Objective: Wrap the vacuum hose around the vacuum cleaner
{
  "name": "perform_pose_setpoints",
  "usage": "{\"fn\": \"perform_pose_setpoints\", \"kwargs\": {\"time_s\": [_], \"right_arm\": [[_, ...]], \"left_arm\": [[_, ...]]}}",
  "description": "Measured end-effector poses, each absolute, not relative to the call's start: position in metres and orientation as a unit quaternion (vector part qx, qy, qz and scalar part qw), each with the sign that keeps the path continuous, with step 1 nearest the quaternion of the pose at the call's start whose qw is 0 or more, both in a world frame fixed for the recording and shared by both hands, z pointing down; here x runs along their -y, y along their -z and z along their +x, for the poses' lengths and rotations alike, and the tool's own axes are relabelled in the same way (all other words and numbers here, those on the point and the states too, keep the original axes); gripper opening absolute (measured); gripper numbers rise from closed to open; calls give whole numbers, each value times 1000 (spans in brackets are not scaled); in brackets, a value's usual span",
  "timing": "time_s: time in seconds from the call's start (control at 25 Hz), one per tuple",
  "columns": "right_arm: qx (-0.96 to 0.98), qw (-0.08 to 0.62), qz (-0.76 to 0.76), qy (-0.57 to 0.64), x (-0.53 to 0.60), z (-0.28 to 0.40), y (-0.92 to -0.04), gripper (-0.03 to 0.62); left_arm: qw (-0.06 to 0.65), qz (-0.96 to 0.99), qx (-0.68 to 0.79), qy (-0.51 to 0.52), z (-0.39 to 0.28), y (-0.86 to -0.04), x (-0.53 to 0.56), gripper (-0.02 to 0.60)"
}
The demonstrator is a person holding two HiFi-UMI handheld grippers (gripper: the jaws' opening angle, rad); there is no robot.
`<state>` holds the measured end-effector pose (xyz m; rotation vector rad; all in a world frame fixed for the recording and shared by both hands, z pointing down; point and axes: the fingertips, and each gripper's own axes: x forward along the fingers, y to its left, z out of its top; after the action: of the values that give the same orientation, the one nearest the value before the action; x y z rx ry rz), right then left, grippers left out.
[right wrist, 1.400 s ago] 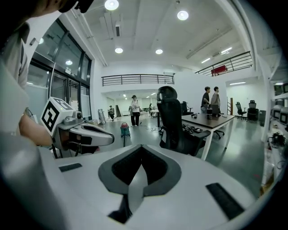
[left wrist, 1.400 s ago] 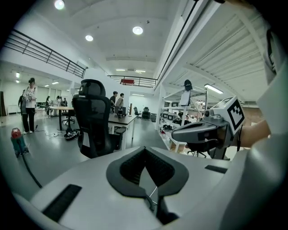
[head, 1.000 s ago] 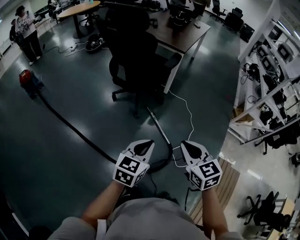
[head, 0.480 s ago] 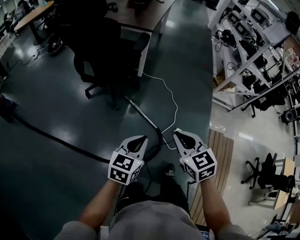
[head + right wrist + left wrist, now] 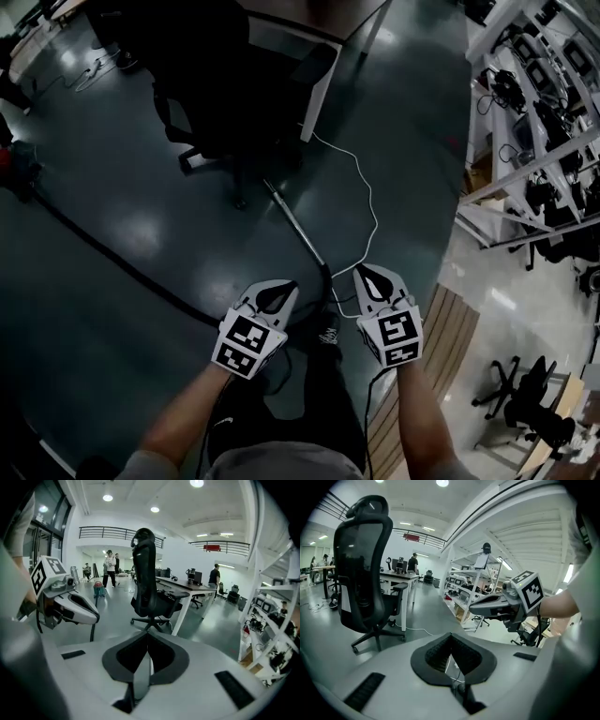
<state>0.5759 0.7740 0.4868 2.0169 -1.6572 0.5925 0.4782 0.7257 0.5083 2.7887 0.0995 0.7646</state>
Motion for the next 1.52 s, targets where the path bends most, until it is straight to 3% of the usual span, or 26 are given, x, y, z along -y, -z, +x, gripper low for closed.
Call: {"fn": "perform_pose_setpoints", "kwargs": {"time_s": [0.28,0.52,1.04,1.52], "right_arm": [[647,242,672,-265,-723,638,-654,8],[663,269,638,-285,-697,670,-823,11],[634,261,631,-363,-667,695,-1113,145],[599,299,636,-385,-647,704,-1266,204]], "left_arm": [[125,951,-3,-281,551,-616,-690,8],[137,941,22,-309,573,-757,-671,8],[144,933,7,-331,584,-994,-646,8],[85,913,-78,-390,573,-1141,-651,8]]}}
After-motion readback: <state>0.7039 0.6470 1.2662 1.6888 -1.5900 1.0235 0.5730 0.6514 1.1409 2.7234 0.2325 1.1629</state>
